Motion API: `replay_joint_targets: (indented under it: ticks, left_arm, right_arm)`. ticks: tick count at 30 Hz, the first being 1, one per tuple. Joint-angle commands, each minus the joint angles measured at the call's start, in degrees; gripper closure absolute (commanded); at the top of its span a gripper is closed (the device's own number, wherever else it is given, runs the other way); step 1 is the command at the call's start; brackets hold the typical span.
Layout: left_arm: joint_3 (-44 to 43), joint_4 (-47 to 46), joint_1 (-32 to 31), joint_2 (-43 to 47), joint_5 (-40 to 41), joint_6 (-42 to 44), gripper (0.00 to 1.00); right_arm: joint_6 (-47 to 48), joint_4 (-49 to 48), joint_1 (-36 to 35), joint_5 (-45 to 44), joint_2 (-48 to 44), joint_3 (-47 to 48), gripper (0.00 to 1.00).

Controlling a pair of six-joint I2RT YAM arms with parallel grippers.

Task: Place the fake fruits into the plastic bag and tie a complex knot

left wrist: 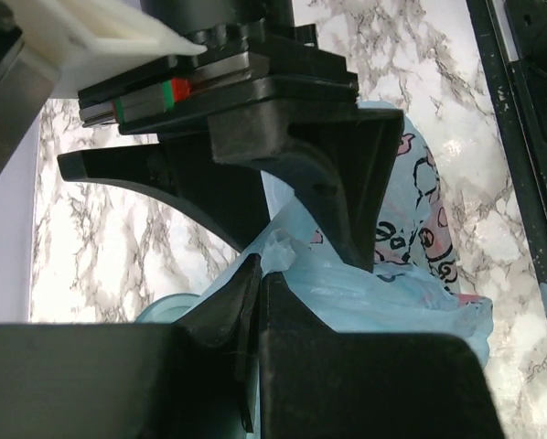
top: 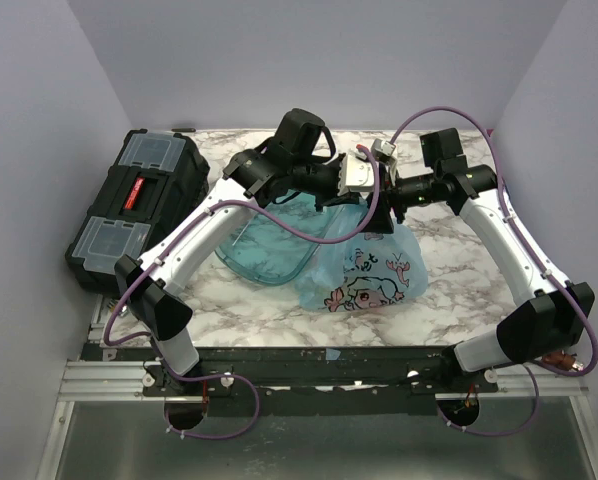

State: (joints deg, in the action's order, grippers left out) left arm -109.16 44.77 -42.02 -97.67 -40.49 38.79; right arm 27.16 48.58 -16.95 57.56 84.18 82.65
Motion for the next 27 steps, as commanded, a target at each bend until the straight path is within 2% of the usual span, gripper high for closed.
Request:
replay_joint_targets:
  ticks: [1, 5, 8, 14, 16, 21, 23, 25, 27]
  left_arm:
    - [2.3, -2.4, -0.3, 1.5, -1.4, 3.4, 1.0]
    - [4.5, -4.2, -0.2, 2.5, -1.4, 5.2, 1.0]
    - [5.0, -6.0, -0.2, 2.9, -3.8, 4.9, 1.0]
    - [1.9, -7.1, -0.3, 0.9, -7.8, -0.9, 1.0]
    - [1.3, -7.1, -0.3, 0.7, -8.8, -1.9, 1.0]
    - [0.9, -7.2, -0.3, 1.1, -11.2, -6.1, 1.0]
    - [-0.8, -4.7, -0.2, 1.2, -11.5, -6.6, 0.9]
    - [-2.4, -2.2, 0.6, 1.7, -11.1, -7.5, 0.71]
    - [-2.6, -1.8, 2.8, 3.1, -11.6, -10.3, 0.51]
  right_arm:
    - [5.3, 5.2, -0.5, 3.5, -1.1, 0.7, 0.35]
    - [8.7, 9.7, -0.5, 4.9, 0.0, 1.2, 0.28]
    - [5.9, 7.0, -0.5, 6.0, 0.5, 1.2, 0.25]
    - [-0.3, 0.0, -0.5, 6.8, 0.5, -0.2, 0.26]
    - [-0.7, -1.3, -0.5, 6.1, 0.1, -1.6, 0.32]
    - [-3.3, -6.1, -0.5, 4.6, -1.6, -5.1, 0.65]
    - [-3.6, -7.3, -0.5, 4.0, -2.2, -6.2, 0.77]
    - [-3.3, -7.5, -0.5, 3.5, -2.5, -6.8, 0.87]
    - [-2.7, -7.5, -0.5, 3.3, -3.0, -7.1, 0.91]
